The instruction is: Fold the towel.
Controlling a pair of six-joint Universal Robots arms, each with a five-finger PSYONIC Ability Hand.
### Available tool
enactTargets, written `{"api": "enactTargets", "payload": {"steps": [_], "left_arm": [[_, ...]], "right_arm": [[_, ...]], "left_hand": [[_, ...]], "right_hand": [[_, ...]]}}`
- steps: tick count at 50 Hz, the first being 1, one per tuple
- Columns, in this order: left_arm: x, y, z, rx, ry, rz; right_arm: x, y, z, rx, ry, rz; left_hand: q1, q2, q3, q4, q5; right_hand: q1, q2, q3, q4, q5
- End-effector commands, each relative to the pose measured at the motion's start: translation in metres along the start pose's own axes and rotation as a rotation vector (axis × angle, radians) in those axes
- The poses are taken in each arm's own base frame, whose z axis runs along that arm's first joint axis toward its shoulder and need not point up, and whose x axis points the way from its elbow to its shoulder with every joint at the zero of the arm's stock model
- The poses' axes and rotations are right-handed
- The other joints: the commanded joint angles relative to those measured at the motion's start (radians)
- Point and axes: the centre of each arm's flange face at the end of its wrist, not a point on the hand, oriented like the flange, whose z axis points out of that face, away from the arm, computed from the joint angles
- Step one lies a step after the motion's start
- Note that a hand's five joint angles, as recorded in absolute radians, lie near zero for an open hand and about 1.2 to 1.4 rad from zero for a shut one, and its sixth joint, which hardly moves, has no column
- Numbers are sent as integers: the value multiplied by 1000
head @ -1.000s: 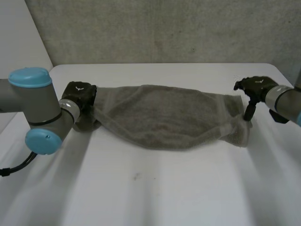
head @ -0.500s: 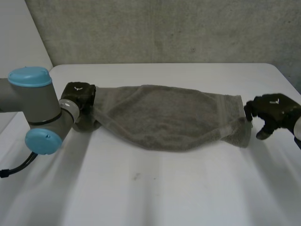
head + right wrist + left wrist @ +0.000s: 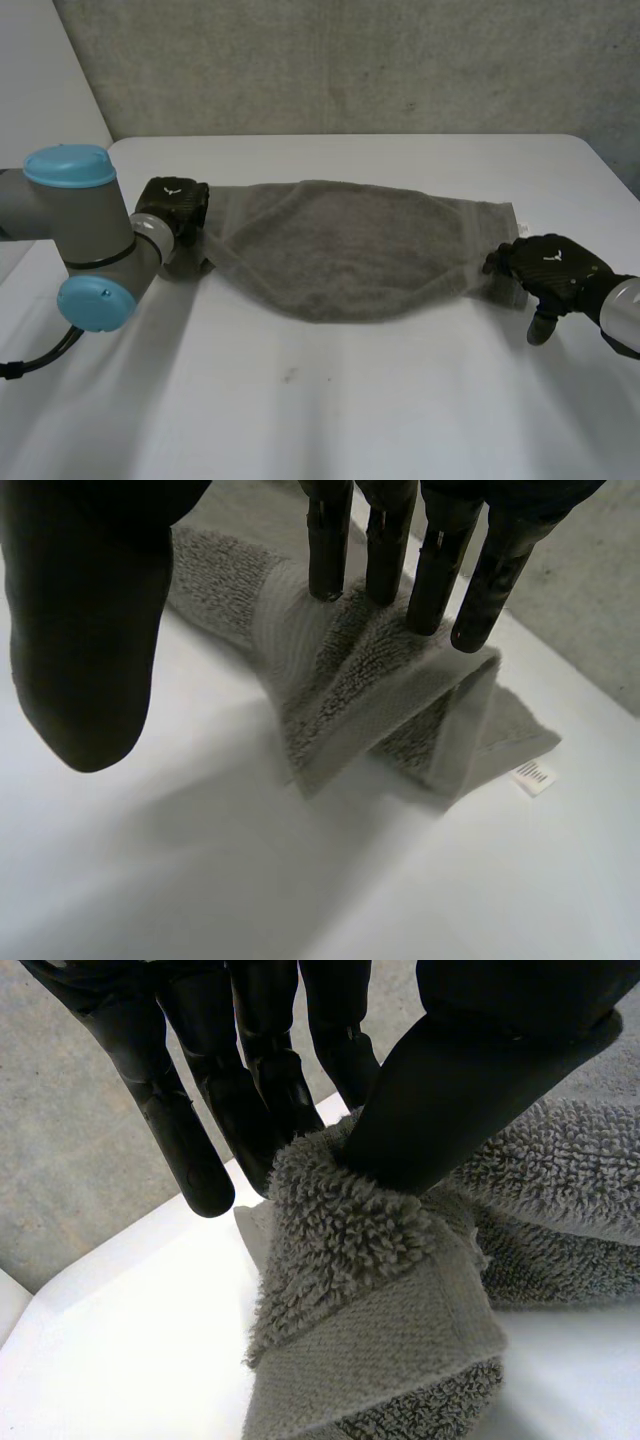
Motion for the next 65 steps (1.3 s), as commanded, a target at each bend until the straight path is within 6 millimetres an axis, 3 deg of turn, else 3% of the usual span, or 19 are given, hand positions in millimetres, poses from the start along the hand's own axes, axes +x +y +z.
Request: {"api": "enactTargets", "payload": {"steps": [1, 11, 27, 37, 52, 57, 59, 60, 61, 65], "left_arm": [[0, 1, 0, -2, 0, 0], [1, 3, 1, -7, 3, 0], [2, 6, 1, -13, 9, 0], [2, 7, 2, -14, 10, 0], [3, 8, 2, -17, 11, 0], [3, 9, 2, -20, 12, -1], [4, 9, 2, -20, 14, 0], [4, 9, 2, -20, 14, 0], [3, 9, 2, -20, 12, -1], [3, 8, 2, -20, 14, 1]], "right_arm": [[9, 9, 21, 3, 13, -13], [16, 15, 40, -6, 10, -15], [6, 13, 66, 14, -31, -52], [1, 11, 74, 26, -43, -71], [4, 19, 79, -12, -11, -149], [5, 19, 80, -12, -9, -152], [6, 18, 81, -11, -3, -155], [7, 18, 81, -11, -3, -155], [8, 17, 80, -9, 3, -158], [17, 4, 72, 15, 32, -151]], "left_hand": [[213, 179, 181, 178, 195], [213, 179, 181, 178, 195], [213, 179, 181, 178, 195], [213, 179, 181, 178, 195], [213, 179, 181, 178, 195], [213, 179, 181, 178, 195], [213, 179, 181, 178, 195], [213, 179, 181, 178, 195], [213, 179, 181, 178, 195], [213, 179, 181, 178, 195]], "right_hand": [[-24, -30, -5, -5, 29], [12, 5, 31, 30, 64], [229, 222, 248, 247, 281], [408, 401, 427, 426, 460], [423, 416, 442, 441, 475], [590, 583, 609, 609, 643], [849, 843, 869, 868, 902], [851, 845, 870, 870, 904], [1051, 1044, 1070, 1070, 1103], [1053, 1046, 1072, 1072, 1105]]}}
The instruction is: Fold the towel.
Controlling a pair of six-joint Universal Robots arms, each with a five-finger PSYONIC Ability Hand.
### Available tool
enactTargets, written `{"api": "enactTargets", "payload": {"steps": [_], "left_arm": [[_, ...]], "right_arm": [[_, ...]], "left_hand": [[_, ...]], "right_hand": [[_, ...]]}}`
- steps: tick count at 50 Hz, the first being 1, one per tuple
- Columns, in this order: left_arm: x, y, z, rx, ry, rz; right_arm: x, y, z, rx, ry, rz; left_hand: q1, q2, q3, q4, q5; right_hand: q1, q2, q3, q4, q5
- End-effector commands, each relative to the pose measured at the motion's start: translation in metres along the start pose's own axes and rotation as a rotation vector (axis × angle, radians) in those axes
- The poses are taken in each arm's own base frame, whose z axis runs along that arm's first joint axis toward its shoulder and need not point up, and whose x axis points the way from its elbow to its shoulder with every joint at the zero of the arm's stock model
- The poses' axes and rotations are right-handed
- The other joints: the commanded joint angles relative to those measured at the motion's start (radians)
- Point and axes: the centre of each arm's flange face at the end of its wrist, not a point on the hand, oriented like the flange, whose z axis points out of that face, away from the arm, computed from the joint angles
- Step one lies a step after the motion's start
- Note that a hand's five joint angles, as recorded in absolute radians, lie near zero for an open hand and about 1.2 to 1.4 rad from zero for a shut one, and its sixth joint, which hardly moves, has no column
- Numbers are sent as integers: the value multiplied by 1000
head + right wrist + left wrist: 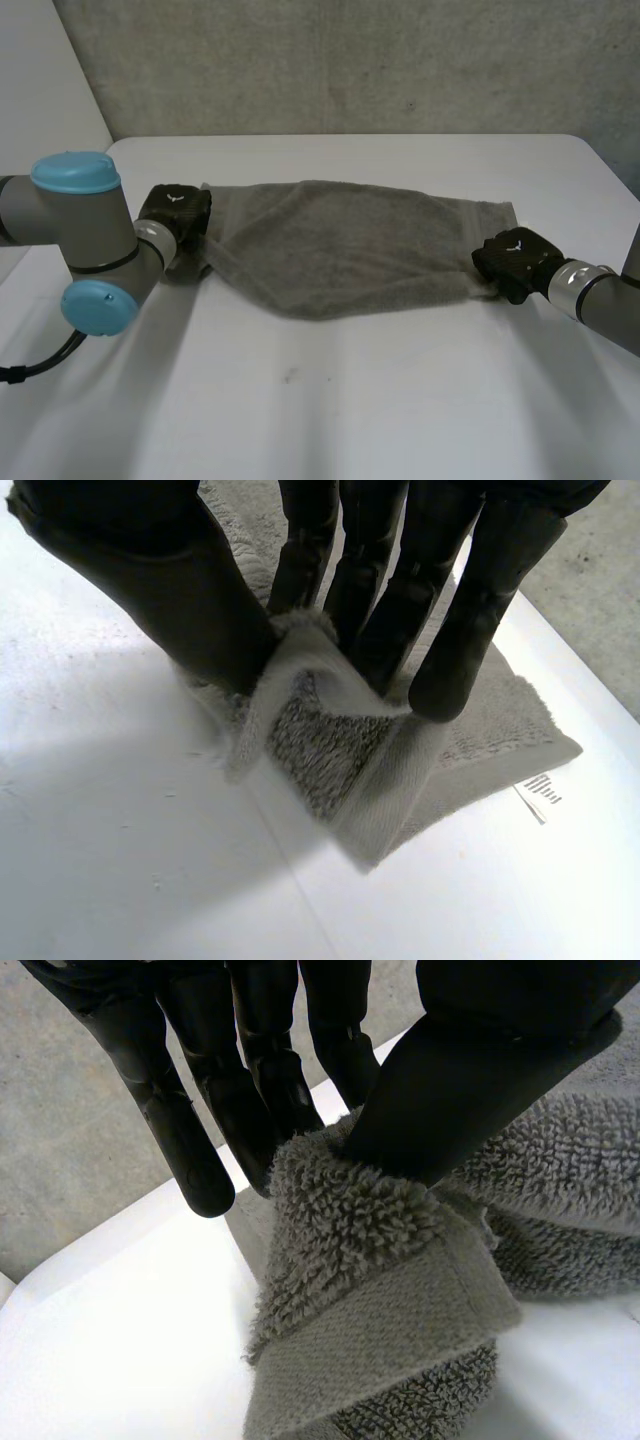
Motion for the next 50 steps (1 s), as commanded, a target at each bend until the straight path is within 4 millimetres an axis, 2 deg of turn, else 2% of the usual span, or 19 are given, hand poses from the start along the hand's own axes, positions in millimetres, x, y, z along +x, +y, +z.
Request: {"api": "enactTargets", "payload": {"steps": [1, 9, 11, 13, 14, 16, 17, 19, 22, 24, 25, 26, 27, 28, 30, 33, 38, 44, 50], "left_arm": [[0, -1, -1, 0, 1, 0], [0, -9, -15, -45, 21, 5], [1, -11, -21, -62, 31, 5], [0, -15, -35, -96, 45, 13], [0, -15, -35, -96, 45, 13], [-1, -21, -54, -119, 54, 15], [-1, -21, -54, -119, 54, 15], [-3, -26, -77, -145, 60, 26], [-5, -27, -89, -160, 64, 40], [-5, -28, -113, -196, 78, 81], [-5, -28, -113, -196, 78, 81], [-5, -27, -124, -216, 85, 98], [-5, -26, -136, -231, 92, 116], [-5, -26, -136, -231, 92, 116], [-4, -28, -160, -241, 102, 135], [-3, -28, -172, -244, 107, 139], [0, -31, -215, -232, 117, 145], [5, -37, -243, -179, 130, 171], [6, -34, -240, -187, 137, 193]], "right_arm": [[13, -13, -8, 25, 37, 4], [26, -44, -33, 83, 83, 66], [40, -56, -50, 91, 114, 113], [49, -59, -60, 78, 129, 139], [49, -59, -60, 78, 129, 140], [59, -61, -80, 22, 124, 193], [59, -61, -80, 21, 124, 193], [65, -62, -97, -45, 103, 241], [66, -61, -104, -80, 85, 259], [71, -56, -118, -130, 50, 268], [71, -56, -118, -130, 50, 268], [77, -55, -127, -146, 52, 263], [81, -56, -137, -151, 49, 265], [81, -56, -137, -151, 49, 265], [86, -58, -156, -144, 29, 296], [87, -57, -163, -136, 14, 319], [89, -66, -191, -81, 2, 341], [85, -59, -201, -109, -1, 298], [76, -54, -198, -123, -38, 235]], "left_hand": [[213, 179, 181, 178, 191], [213, 179, 181, 178, 191], [213, 179, 181, 178, 191], [213, 179, 181, 178, 191], [213, 179, 181, 178, 191], [213, 179, 181, 178, 191], [213, 179, 181, 178, 191], [213, 179, 181, 178, 191], [213, 179, 181, 178, 191], [213, 179, 181, 178, 191], [213, 179, 181, 178, 191], [213, 179, 181, 178, 191], [213, 179, 181, 178, 191], [213, 179, 181, 178, 191], [213, 179, 181, 178, 191], [213, 179, 181, 178, 191], [213, 179, 181, 178, 191], [213, 179, 181, 178, 191], [213, 179, 181, 178, 191]], "right_hand": [[110, 107, 114, 102, 107], [110, 107, 114, 102, 107], [110, 107, 114, 102, 107], [110, 107, 114, 102, 107], [110, 107, 114, 102, 107], [110, 107, 114, 102, 107], [110, 107, 114, 102, 107], [110, 107, 114, 102, 107], [110, 107, 114, 102, 107], [110, 107, 114, 102, 107], [110, 107, 114, 102, 107], [110, 107, 114, 102, 107], [110, 107, 114, 102, 107], [110, 107, 114, 102, 107], [110, 107, 114, 102, 107], [110, 107, 114, 102, 107], [110, 107, 114, 102, 107], [110, 107, 114, 102, 107], [110, 107, 114, 102, 107]]}}
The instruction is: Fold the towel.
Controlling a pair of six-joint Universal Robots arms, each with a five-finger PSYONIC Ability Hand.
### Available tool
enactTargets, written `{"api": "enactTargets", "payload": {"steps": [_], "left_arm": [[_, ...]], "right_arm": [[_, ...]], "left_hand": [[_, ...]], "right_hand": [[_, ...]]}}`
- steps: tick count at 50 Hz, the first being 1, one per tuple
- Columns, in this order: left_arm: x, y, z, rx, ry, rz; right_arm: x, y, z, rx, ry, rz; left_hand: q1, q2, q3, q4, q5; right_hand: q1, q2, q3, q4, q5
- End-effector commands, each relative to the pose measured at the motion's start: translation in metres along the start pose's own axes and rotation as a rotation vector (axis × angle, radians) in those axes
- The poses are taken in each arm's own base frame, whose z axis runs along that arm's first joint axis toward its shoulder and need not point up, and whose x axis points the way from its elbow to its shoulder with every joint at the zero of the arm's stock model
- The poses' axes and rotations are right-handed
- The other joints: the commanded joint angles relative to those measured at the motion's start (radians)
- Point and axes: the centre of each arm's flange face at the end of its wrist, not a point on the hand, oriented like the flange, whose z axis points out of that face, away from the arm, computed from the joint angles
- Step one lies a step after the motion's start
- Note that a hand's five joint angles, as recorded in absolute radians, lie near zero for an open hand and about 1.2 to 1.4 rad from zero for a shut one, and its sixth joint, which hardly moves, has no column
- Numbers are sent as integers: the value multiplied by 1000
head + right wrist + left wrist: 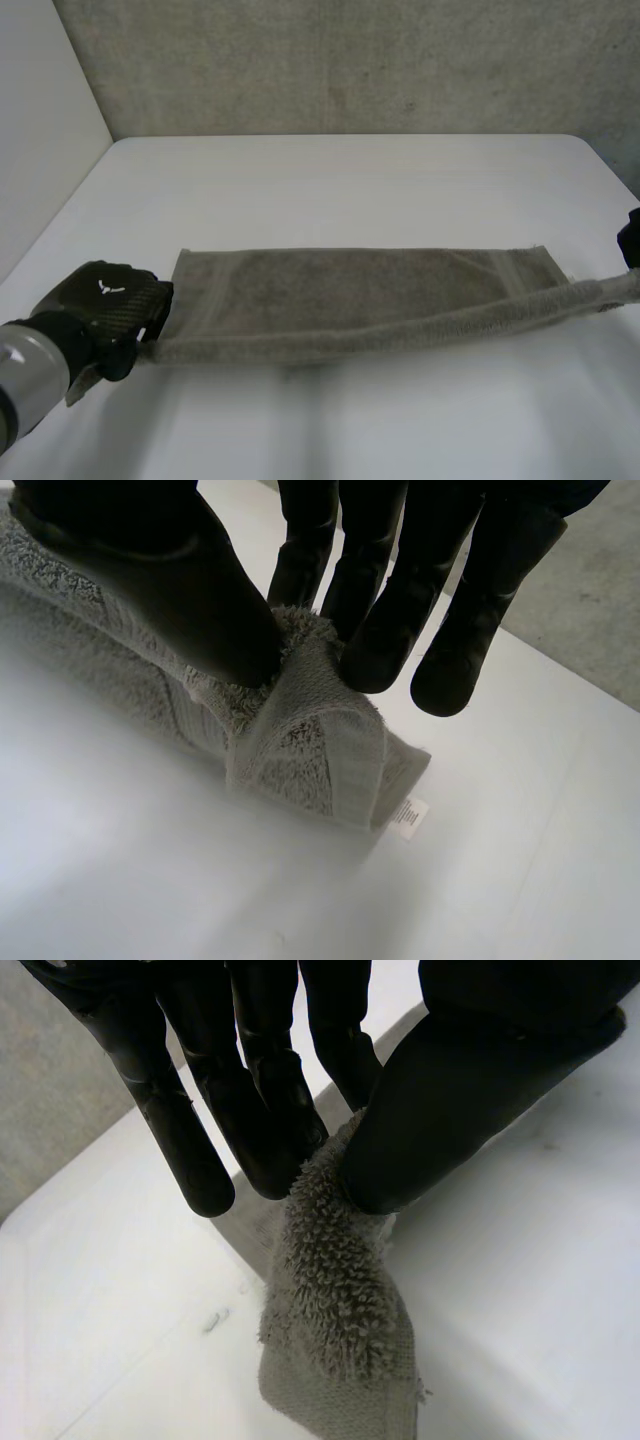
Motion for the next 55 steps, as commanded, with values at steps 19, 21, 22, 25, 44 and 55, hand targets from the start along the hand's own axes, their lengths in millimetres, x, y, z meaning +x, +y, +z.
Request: {"api": "enactTargets", "payload": {"steps": [19, 21, 22, 25, 44, 55], "left_arm": [[5, 9, 114, -82, 48, 55], [4, 6, 124, -74, 47, 56], [2, 3, 134, -65, 42, 56], [1, -2, 155, -51, 38, 61], [-5, -26, 258, 69, -66, 225], [-6, -25, 270, 73, -81, 221]], "right_arm": [[1, 59, 79, -148, 1, -45], [3, 61, 87, -142, 9, -31], [5, 63, 95, -135, 15, -20], [7, 64, 105, -120, 21, -12], [20, 54, 199, 6, 170, -73], [19, 45, 221, 40, 187, -112]], "left_hand": [[213, 179, 180, 177, 191], [213, 179, 180, 177, 191], [213, 179, 180, 177, 191], [213, 179, 180, 177, 191], [213, 179, 180, 177, 191], [213, 179, 180, 177, 191]], "right_hand": [[83, 92, 60, 55, 68], [83, 92, 60, 55, 68], [83, 92, 60, 55, 68], [83, 92, 60, 55, 68], [83, 92, 60, 55, 68], [83, 92, 60, 55, 68]]}}
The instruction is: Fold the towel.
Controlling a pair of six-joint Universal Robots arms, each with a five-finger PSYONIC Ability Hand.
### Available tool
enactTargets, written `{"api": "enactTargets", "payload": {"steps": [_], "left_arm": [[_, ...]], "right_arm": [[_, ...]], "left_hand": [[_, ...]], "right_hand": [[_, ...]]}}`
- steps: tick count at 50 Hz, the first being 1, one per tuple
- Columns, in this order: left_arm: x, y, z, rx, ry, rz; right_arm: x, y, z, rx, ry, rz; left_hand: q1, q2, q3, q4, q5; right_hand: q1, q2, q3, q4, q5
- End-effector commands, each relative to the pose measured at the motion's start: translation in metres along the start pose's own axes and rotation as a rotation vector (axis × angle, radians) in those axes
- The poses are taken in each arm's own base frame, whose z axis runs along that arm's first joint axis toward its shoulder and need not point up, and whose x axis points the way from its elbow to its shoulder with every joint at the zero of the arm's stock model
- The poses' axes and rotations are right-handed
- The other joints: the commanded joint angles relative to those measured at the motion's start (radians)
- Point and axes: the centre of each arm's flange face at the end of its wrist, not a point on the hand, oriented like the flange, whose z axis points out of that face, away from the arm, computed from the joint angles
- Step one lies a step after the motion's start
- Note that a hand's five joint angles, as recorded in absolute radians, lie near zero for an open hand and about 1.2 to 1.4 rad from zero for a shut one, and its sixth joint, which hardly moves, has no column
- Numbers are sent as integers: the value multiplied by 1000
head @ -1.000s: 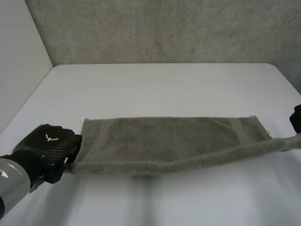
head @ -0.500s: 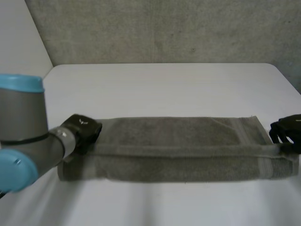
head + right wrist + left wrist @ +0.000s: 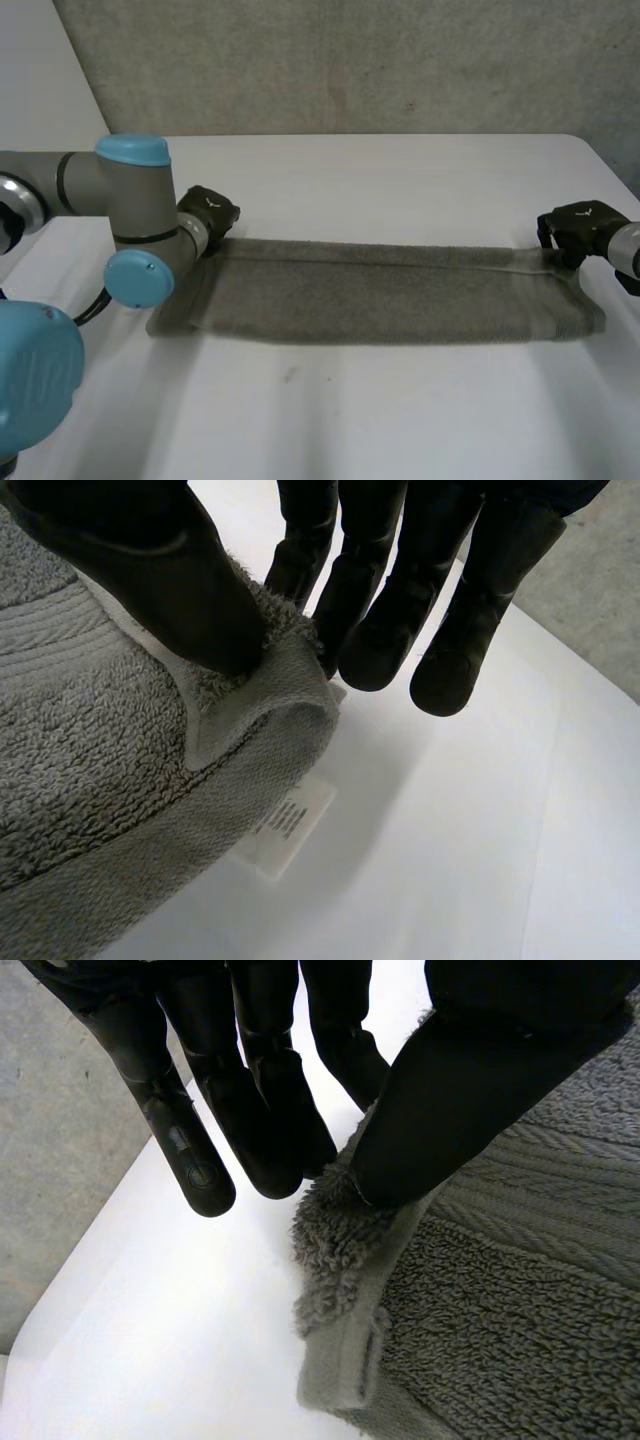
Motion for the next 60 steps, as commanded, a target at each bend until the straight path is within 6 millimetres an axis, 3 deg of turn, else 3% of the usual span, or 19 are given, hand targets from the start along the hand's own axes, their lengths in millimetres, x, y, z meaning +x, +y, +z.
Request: {"api": "enactTargets", "payload": {"steps": [1, 2, 3, 4, 5, 6, 10, 11, 13, 17, 24, 28, 30, 37, 41, 47, 57, 59, 60], "left_arm": [[0, -1, 4, 5, -7, -7], [0, -1, 4, 6, -6, -10], [0, -1, 3, 6, -3, -14], [0, -1, 3, 6, -2, -14], [1, -2, 1, 7, -2, -13], [3, -6, -1, 15, 1, -8], [8, -16, -7, 37, 9, -1], [6, -21, -11, 47, 3, -5], [2, -25, -15, 56, -3, -16], [-10, -39, -31, 85, -19, -81], [-21, -52, -64, 106, -18, -167], [-23, -53, -80, 111, -15, -174], [-21, -51, -93, 120, -15, -175], [-14, -39, -111, 152, -34, -184], [-5, -26, -119, 159, -37, -201], [6, -11, -120, 142, -28, -215], [6, -7, -116, 144, -37, -222], [5, -7, -116, 145, -37, -222], [5, -7, -116, 145, -37, -222]], "right_arm": [[-3, -10, 12, 32, 14, -31], [-3, -13, 13, 36, 24, -38], [-3, -13, 13, 36, 24, -38], [-3, -17, 14, 39, 35, -45], [-3, -17, 14, 39, 35, -45], [-2, -21, 13, 44, 54, -56], [7, -47, 4, 102, 103, -75], [7, -47, 4, 102, 104, -75], [15, -70, -9, 166, 136, -62], [28, -92, -26, 239, 181, -17], [25, -103, -49, 261, 180, -3], [19, -96, -57, 235, 156, 6], [18, -78, -66, 185, 127, 22], [-1, -41, -87, 111, 30, 11], [-19, -9, -94, 40, -39, 15], [-33, 17, -93, 26, -43, -33], [-39, 45, -75, 13, -49, -56], [-39, 47, -74, 7, -48, -60], [-39, 48, -73, 6, -45, -65]], "left_hand": [[213, 179, 180, 177, 192], [-98, -132, -130, -133, -119], [-679, -713, -712, -715, -700], [-685, -719, -718, -721, -706], [-1009, -1043, -1041, -1045, -1030], [-1009, -1043, -1041, -1045, -1030], [-1009, -1043, -1041, -1045, -1030], [-1009, -1043, -1041, -1045, -1030], [-1009, -1043, -1041, -1045, -1030], [-1009, -1043, -1041, -1045, -1030], [-1009, -1043, -1041, -1045, -1030], [-1009, -1043, -1041, -1045, -1030], [-1002, -1036, -1035, -1038, -1023], [-1005, -1039, -1038, -1041, -1026], [-1005, -1039, -1038, -1041, -1026], [-1005, -1039, -1038, -1041, -1026], [-1005, -1039, -1038, -1041, -1026], [-1005, -1039, -1038, -1041, -1026], [-1005, -1039, -1038, -1041, -1026]], "right_hand": [[80, 92, 52, 55, 68], [-102, -90, -130, -127, -114], [-104, -92, -132, -129, -116], [-796, -784, -823, -821, -808], [-802, -791, -830, -828, -815], [-1142, -1130, -1169, -1167, -1154], [-1142, -1130, -1169, -1167, -1154], [-1142, -1130, -1169, -1167, -1154], [-1142, -1130, -1169, -1167, -1154], [-1142, -1130, -1169, -1167, -1154], [-1142, -1130, -1169, -1167, -1154], [-1142, -1130, -1169, -1167, -1154], [-1142, -1130, -1169, -1167, -1154], [-1141, -1129, -1169, -1166, -1153], [-944, -932, -972, -969, -956], [-844, -832, -871, -869, -856], [-670, -659, -698, -696, -683], [-524, -512, -551, -549, -536], [-216, -204, -243, -241, -228]]}}
